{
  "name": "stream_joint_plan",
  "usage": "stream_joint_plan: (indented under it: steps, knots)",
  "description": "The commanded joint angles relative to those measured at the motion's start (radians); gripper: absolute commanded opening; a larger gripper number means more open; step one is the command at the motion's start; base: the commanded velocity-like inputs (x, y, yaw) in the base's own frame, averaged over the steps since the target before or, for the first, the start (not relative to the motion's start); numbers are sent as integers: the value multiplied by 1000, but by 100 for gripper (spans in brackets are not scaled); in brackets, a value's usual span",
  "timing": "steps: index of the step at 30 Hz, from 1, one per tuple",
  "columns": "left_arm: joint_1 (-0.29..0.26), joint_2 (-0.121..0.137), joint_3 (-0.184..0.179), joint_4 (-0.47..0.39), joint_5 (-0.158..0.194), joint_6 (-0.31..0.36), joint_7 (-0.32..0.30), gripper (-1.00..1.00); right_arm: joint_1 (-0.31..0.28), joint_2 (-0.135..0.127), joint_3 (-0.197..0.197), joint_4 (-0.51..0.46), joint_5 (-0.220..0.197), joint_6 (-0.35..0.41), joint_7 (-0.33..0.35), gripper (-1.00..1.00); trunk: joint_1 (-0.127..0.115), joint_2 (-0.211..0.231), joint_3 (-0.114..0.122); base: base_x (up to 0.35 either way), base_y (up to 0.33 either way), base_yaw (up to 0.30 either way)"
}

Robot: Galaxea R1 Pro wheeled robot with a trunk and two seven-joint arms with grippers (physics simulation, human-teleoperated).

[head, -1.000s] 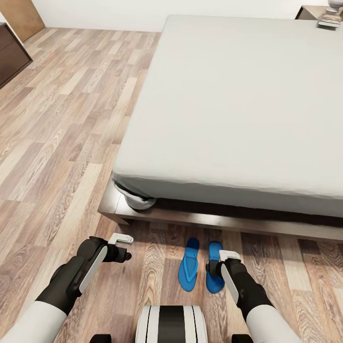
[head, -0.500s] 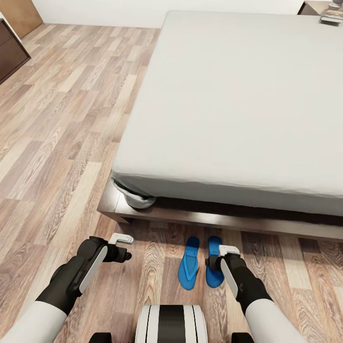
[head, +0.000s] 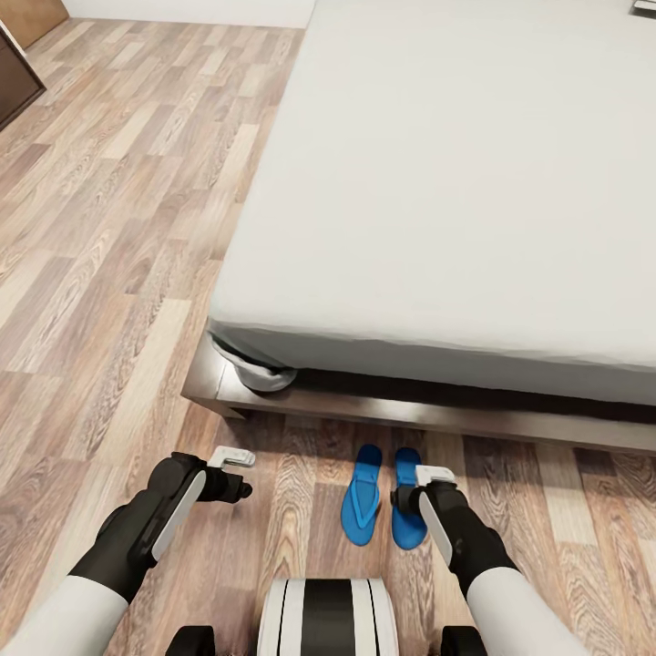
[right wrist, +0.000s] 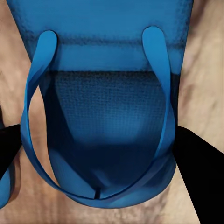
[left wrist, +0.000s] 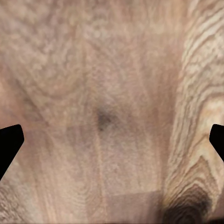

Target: In the bedroom, move the book from the bed onto either nightstand, and place the two sandals side by side next to the bed.

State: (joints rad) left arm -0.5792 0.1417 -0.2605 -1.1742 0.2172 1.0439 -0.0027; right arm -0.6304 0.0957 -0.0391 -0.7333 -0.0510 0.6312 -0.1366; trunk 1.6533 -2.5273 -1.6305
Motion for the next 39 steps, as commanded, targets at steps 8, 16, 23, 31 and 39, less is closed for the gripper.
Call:
stream_joint_plan:
  steps: [8, 16, 23, 31, 39]
  knots:
    - [0, 1, -2, 0, 2, 3, 0, 100, 0, 0, 1, 0, -7, 4, -5, -100, 0, 0, -1, 0, 0, 0]
    - [0, 1, -2, -1, 1, 3, 0, 100, 0, 0, 1, 0, -7, 4, -5, -100, 1, -1, -12, 0, 0, 0]
    - [0, 1, -2, -1, 1, 3, 0, 100, 0, -1, 1, 0, -7, 4, -5, -100, 2, -1, -16, 0, 0, 0]
    - [0, 1, -3, -1, 1, 3, 0, 100, 0, -1, 1, -1, -7, 4, -5, -100, 3, -2, -28, 0, 0, 0]
    - [1, 1, -2, -1, 0, 3, 0, 100, -1, -1, 1, 0, -6, 4, -5, -100, 3, -2, -28, 0, 0, 0]
